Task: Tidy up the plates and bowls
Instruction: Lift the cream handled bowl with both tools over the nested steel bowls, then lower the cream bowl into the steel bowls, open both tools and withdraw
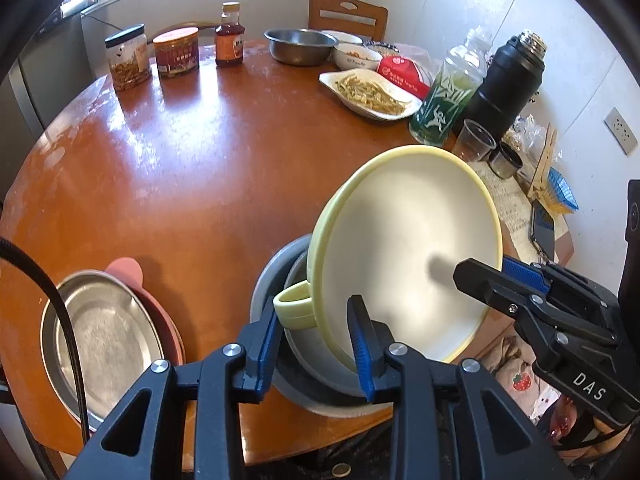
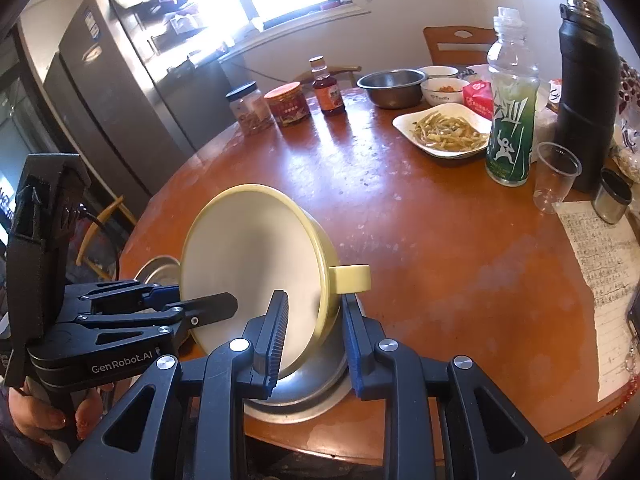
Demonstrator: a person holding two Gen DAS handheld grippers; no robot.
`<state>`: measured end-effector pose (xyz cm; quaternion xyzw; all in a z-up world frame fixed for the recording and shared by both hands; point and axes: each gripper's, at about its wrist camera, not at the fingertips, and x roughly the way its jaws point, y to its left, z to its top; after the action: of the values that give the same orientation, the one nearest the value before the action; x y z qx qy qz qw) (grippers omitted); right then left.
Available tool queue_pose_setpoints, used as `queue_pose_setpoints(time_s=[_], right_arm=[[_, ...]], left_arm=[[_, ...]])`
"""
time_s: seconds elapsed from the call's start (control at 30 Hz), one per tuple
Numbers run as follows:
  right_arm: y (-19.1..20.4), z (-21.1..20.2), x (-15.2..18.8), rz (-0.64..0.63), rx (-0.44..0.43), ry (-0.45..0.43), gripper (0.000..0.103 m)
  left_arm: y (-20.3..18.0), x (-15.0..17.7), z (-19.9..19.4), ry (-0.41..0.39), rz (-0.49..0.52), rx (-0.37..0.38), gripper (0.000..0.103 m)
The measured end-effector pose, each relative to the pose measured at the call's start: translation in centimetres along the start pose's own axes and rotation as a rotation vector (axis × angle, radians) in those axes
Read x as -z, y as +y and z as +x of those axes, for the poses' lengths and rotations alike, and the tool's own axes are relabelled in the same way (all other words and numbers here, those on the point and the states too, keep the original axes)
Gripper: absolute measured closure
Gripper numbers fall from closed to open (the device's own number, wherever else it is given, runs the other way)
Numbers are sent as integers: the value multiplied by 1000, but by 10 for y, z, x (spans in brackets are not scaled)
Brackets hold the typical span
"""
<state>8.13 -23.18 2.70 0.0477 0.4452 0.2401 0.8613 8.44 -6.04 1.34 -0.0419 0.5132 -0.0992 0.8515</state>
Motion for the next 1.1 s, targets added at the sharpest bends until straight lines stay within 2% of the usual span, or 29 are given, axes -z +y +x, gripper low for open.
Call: queue_pose_setpoints(time_s=[0.27, 0.53, 0.73, 0.8, 1.03, 1.1], right_arm=[[-4, 6, 18, 4, -26, 65, 74], [-3, 15, 17, 7, -23, 88, 73], [-3, 22, 16, 16, -34, 107, 70], [-4, 22, 16, 27, -47, 108, 64], [-5, 20, 15, 28, -51, 108, 64], [-6, 18, 15, 26, -40, 105, 61]], left_arm=[[-3, 19, 3, 60, 11, 15, 68], [4, 17, 15, 95, -19, 19, 68], [9, 15, 18, 102, -29, 26, 67], [10, 15, 17, 99, -30, 30, 67], [13, 15, 15, 100, -42, 51, 66], [15, 16, 15, 102, -45, 53, 66]])
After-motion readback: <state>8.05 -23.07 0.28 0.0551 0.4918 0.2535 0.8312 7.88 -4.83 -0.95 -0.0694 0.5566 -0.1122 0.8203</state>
